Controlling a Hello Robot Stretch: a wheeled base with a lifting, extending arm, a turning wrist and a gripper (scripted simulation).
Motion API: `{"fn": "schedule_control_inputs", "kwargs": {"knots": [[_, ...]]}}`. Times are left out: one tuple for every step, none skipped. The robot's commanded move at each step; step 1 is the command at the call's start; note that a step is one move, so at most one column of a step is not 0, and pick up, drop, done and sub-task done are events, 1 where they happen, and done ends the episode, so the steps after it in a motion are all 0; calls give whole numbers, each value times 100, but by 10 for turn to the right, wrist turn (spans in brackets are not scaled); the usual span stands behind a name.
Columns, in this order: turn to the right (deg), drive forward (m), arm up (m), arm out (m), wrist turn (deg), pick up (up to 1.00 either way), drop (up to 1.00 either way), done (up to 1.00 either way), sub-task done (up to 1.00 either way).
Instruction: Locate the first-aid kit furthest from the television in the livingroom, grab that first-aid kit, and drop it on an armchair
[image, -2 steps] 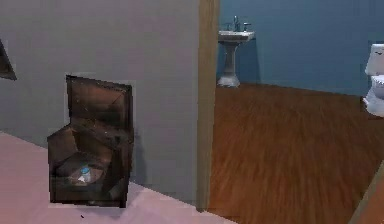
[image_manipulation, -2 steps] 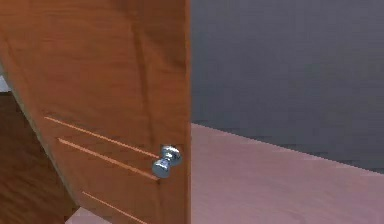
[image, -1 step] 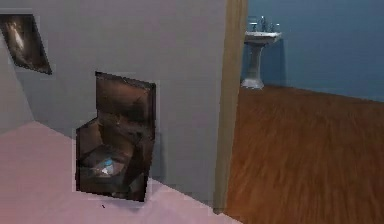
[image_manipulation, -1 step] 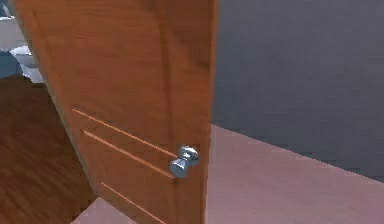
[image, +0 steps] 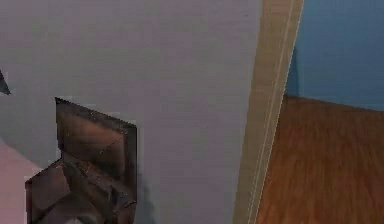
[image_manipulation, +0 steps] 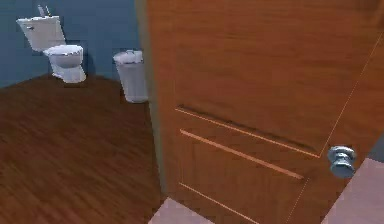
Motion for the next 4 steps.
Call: {"fn": "schedule_control_inputs", "kwargs": {"knots": [[450, 0, 0, 0, 0, 0, 0, 0, 0], [240, 0, 0, 0, 0, 0, 0, 0, 0], [0, 55, 0, 0, 0, 0, 0, 0, 0], [-450, 0, 0, 0, 0, 0, 0, 0, 0]]}}
